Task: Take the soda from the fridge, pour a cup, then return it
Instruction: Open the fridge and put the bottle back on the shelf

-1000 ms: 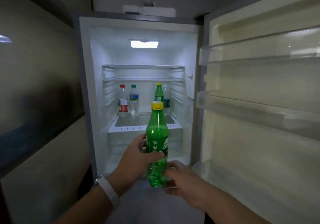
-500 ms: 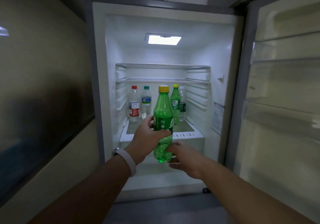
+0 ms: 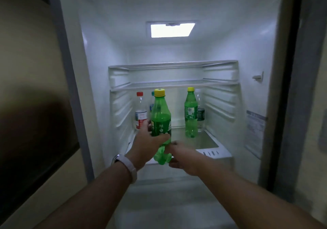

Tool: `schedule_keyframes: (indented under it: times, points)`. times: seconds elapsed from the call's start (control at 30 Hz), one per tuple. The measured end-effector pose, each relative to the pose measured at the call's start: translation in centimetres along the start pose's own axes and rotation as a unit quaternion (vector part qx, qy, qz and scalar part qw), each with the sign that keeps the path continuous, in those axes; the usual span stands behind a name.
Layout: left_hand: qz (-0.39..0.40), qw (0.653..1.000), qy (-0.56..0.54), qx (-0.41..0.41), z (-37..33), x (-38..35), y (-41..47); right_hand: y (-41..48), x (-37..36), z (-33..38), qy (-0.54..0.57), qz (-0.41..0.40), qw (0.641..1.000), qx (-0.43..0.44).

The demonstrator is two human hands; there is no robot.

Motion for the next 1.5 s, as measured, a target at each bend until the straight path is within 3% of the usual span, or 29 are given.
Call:
schedule_keyframes:
  times: [0.4,0.8,1.27,1.4,1.5]
  points:
    - [-0.105,0.994,0.015,0.007,4.5,2.7,6.8,10.5,-3.9,2.4,-0.01,0.08,0.995,0.055]
    - [-0.197,0.978,-0.021,0.059,7.8,3.8,9.1,14.9,-5.1,1.8,-0.029,0.081,0.996,0.033]
    - [-0.157,0.983,-0.033,0.093,8.5,2.9,9.6,13.8,-3.8,2.2,-0.054,0.067,0.995,0.043]
    - [-0.152,0.983,-0.02,0.098,7.2,2.8,7.5,12.7,-2.3,3.0,-0.108,0.02,0.991,0.074]
    - [-0.134,0.988,0.016,0.073,5.6,2.9,5.7,10.6,-0.9,4.7,-0.192,-0.039,0.97,0.144]
Point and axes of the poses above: each hand's wrist, its own y-axis towards the middle knuckle, its own x-axis out of the back of the hand, z = x × y, the point moved 10 cm from there along y, towards the middle knuckle, and after that the axes turned 3 degrees about x, right-handed, at the moved point
